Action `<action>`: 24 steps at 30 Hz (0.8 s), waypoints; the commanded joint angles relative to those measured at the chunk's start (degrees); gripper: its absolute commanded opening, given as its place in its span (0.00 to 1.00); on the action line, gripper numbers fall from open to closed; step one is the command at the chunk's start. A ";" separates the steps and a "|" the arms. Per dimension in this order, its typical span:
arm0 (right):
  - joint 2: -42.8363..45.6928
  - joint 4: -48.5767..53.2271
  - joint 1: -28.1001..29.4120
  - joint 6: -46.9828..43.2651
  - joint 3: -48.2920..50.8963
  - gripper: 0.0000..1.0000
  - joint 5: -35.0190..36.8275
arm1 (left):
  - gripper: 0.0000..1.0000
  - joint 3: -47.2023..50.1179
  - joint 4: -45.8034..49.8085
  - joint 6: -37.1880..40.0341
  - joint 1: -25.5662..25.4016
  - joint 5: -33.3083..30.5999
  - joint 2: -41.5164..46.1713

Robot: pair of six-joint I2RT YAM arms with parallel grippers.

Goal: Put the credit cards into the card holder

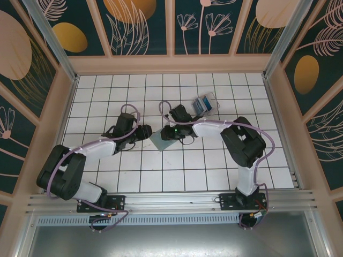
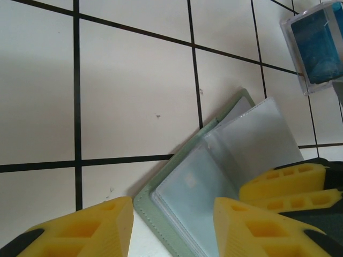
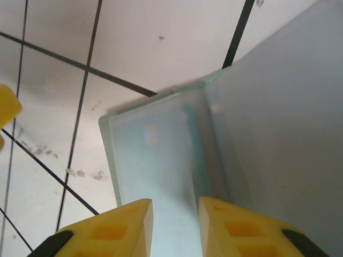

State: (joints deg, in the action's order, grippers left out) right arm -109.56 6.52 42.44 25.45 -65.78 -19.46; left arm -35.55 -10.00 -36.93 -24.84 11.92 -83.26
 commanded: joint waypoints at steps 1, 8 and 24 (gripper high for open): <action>1.82 -1.77 -0.65 1.55 -0.40 0.31 2.19 | 0.45 0.44 1.29 0.09 0.36 0.29 1.36; -0.36 1.06 -3.53 -1.45 -1.25 0.32 7.16 | 0.45 0.31 0.11 0.94 0.41 1.83 0.05; 17.40 1.83 -11.70 -5.23 0.77 0.42 15.90 | 0.49 0.46 -2.63 1.97 0.41 4.82 2.29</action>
State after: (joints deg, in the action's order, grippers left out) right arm -96.88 7.46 34.76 23.18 -65.47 -8.49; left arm -35.55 -10.46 -36.03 -24.73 14.81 -82.87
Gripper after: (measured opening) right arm 0.415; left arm 0.484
